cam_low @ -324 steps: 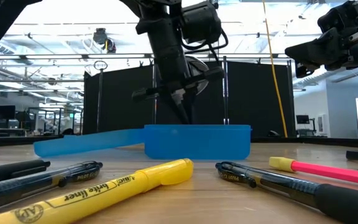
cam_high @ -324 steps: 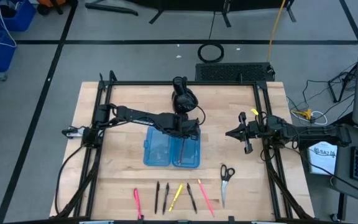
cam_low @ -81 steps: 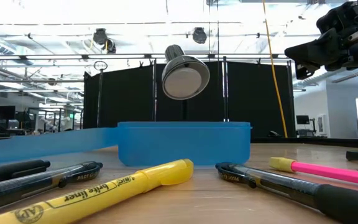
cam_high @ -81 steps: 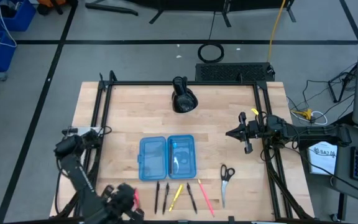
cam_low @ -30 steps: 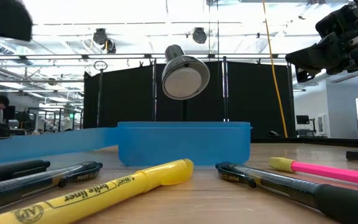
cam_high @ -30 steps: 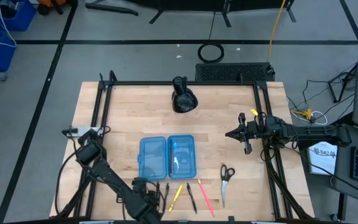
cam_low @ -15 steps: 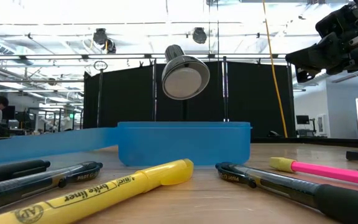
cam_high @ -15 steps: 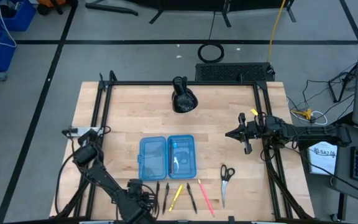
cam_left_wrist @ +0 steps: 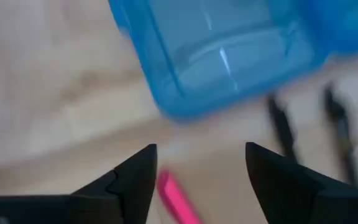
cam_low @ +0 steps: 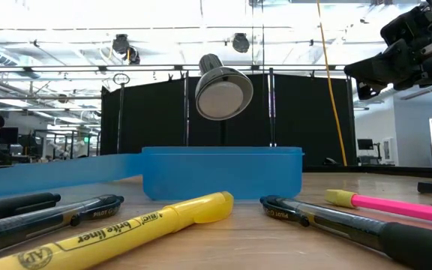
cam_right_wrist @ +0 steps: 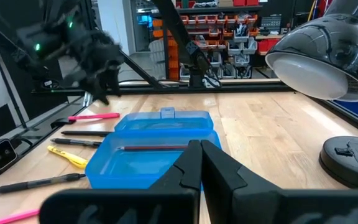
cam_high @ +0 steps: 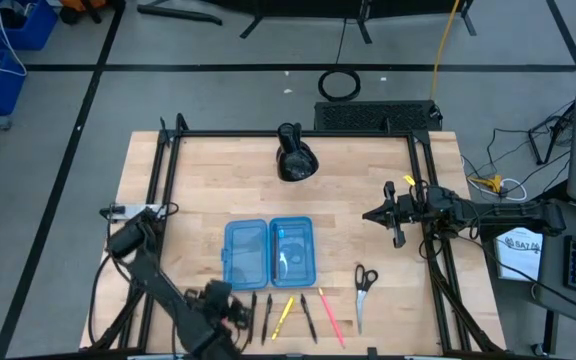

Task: Pick & place school supplies into a supply box
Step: Put the pink pen into the blue supply box

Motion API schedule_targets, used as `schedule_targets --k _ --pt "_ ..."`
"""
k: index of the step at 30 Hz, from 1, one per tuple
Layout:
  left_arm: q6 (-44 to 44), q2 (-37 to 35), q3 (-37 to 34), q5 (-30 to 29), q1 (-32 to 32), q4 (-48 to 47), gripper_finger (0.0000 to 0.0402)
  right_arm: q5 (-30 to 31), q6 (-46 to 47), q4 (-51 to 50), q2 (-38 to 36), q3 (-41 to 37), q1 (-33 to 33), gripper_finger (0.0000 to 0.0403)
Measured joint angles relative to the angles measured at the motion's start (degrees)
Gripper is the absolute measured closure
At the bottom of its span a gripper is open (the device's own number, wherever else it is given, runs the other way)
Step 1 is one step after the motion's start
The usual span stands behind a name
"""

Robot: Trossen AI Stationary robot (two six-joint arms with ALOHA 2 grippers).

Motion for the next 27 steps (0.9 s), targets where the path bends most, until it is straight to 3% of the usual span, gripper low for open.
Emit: schedule_targets --k 4,7,10,14,20,27 --pt "0.3 -8.6 -0.9 -3.5 1.5 -7.3 0.0190 0.0 0.0 0.2 0.0 0.0 0.0 0.0403" --pt "0.5 -19.1 -8.0 -9.3 0.2 -6.7 0.0212 0.0 0.0 0.9 0.0 0.0 0.0 0.0403" --pt "-7.2 -27.5 -17.9 -5.4 -2.0 -6.9 0.0232 0.0 0.0 1.5 0.0 0.0 0.0 0.0403" --pt "-8.5 -33.9 -32.0 2.1 -3.7 11.2 0.0256 0.0 -0.8 1.8 0.0 0.0 0.0 0.0403" --pt "-8.8 -32.9 -43.9 6.7 -3.8 46.3 0.0292 0.0 -2.9 1.7 0.0 0.0 0.0 0.0403" --pt "-10.0 -29.4 -43.6 9.4 -4.0 51.0 0.0317 0.0 -3.5 0.7 0.0 0.0 0.0 0.0403"
